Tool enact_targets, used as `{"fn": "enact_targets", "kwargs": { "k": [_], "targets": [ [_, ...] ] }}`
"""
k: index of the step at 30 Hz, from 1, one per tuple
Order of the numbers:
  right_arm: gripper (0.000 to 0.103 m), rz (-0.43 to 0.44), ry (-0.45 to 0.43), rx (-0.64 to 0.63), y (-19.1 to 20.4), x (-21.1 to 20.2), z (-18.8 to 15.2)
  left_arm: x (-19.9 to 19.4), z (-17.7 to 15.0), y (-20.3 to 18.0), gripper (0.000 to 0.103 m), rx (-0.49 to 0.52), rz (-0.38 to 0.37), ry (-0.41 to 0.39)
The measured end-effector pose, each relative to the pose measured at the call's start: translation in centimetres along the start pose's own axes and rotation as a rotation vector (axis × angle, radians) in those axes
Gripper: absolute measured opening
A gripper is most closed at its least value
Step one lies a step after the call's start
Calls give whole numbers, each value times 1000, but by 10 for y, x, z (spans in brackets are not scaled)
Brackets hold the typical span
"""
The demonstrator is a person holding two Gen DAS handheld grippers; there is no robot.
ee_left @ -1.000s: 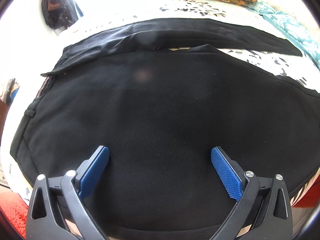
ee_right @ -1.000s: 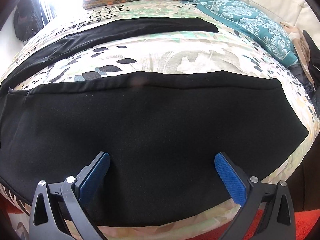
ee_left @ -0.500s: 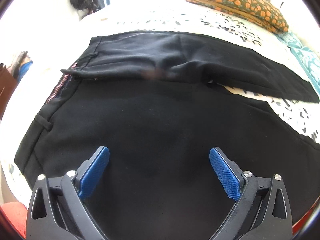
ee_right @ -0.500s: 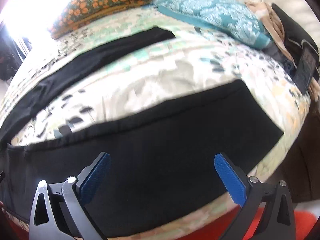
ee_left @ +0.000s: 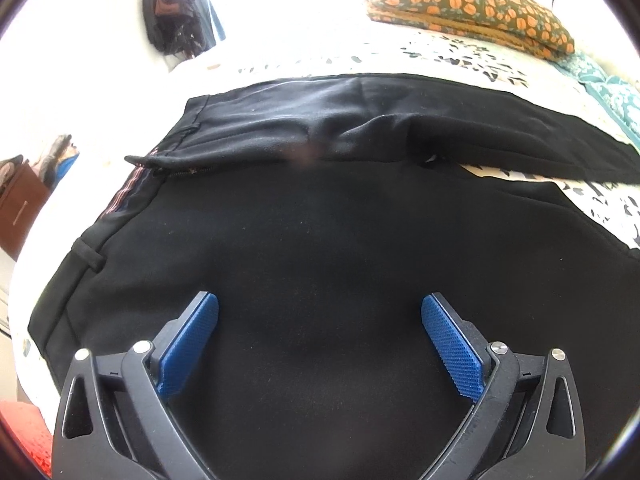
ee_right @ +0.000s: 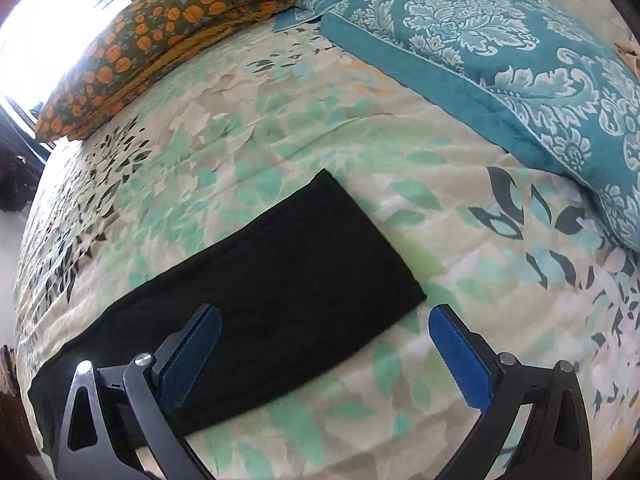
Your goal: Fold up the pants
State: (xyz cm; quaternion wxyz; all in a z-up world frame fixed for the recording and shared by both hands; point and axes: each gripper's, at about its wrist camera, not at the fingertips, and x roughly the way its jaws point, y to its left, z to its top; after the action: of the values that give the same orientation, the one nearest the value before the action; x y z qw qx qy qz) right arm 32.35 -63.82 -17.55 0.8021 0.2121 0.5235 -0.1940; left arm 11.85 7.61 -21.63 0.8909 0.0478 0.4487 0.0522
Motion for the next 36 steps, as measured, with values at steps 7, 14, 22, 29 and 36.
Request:
{"fn": "enact_targets", "kwargs": {
  "k": [7, 14, 22, 29, 36],
  "targets": [
    [102, -55, 10, -111, 22, 51, 44, 0, -2, 1, 103, -4, -4, -19],
    [10, 81, -94, -146, 15, 4, 24, -1, -3, -2, 103, -1, 3, -23],
    [3, 322, -198, -290, 9, -161, -170, -3, -4, -3, 103, 0, 15, -29],
    [8, 79, -149, -158, -56, -186, -323, -7, -7, -4, 103, 2, 31, -40],
    [90, 400, -200, 187, -121, -222, -357, -12, -12, -5, 103, -1, 45, -47]
  ]
}}
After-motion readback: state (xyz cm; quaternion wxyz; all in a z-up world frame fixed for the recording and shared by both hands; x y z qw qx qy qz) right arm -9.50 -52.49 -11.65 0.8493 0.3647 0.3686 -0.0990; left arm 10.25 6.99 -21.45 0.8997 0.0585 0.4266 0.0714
